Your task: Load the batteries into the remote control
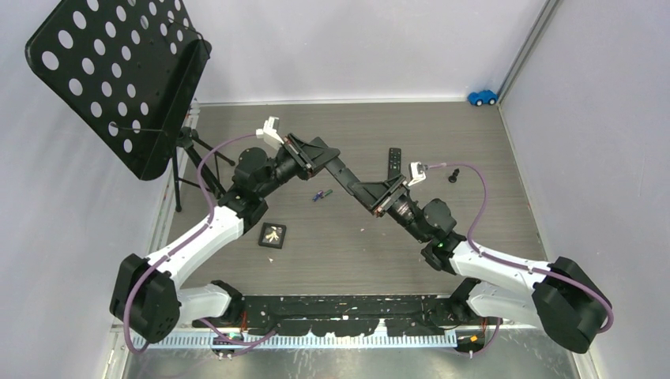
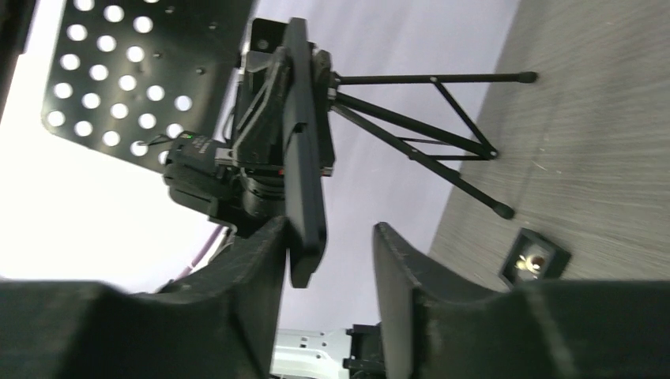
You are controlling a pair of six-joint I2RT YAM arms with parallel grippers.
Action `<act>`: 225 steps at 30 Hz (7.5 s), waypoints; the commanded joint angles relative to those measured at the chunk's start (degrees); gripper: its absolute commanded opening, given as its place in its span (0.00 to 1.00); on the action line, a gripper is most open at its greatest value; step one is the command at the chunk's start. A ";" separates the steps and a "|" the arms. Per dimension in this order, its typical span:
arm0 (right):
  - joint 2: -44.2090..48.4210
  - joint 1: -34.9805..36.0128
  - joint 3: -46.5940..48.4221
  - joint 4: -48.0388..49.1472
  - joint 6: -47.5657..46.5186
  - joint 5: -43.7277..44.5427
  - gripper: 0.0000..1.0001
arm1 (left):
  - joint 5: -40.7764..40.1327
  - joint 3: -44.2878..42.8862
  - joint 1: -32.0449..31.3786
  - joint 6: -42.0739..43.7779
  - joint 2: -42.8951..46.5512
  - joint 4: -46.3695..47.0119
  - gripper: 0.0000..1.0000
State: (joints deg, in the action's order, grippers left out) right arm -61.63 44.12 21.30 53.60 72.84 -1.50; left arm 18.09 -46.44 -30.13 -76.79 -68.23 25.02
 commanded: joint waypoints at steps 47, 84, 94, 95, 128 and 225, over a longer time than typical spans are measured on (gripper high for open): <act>5.02 -2.41 12.77 -45.44 6.89 5.33 0.40 | 0.59 -1.69 0.77 15.98 -6.88 3.02 0.00; 4.99 -2.99 17.93 -56.44 -31.66 -17.34 0.72 | 27.09 -3.46 -4.79 30.14 -12.64 0.63 0.00; 5.57 -2.99 14.81 -38.57 -24.37 -29.88 0.60 | 34.25 -2.86 -4.72 19.79 -8.22 8.25 0.00; 5.51 -2.99 14.22 -35.86 -22.68 -31.14 0.53 | 34.02 -2.94 -4.72 19.19 -7.91 8.39 0.00; 1.16 -2.99 20.11 -42.57 -22.27 -27.94 0.60 | 7.89 -1.95 -3.39 35.16 3.64 -15.96 0.00; -71.43 -1.22 85.95 -105.45 -102.00 -8.18 0.32 | -25.07 -1.81 -1.42 49.77 16.42 -46.94 0.00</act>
State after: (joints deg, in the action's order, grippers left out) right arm -132.46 43.18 109.06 -45.32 -28.18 -11.03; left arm -8.27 -46.70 -31.79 -26.37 -51.77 -26.06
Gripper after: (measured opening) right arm 0.355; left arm 0.142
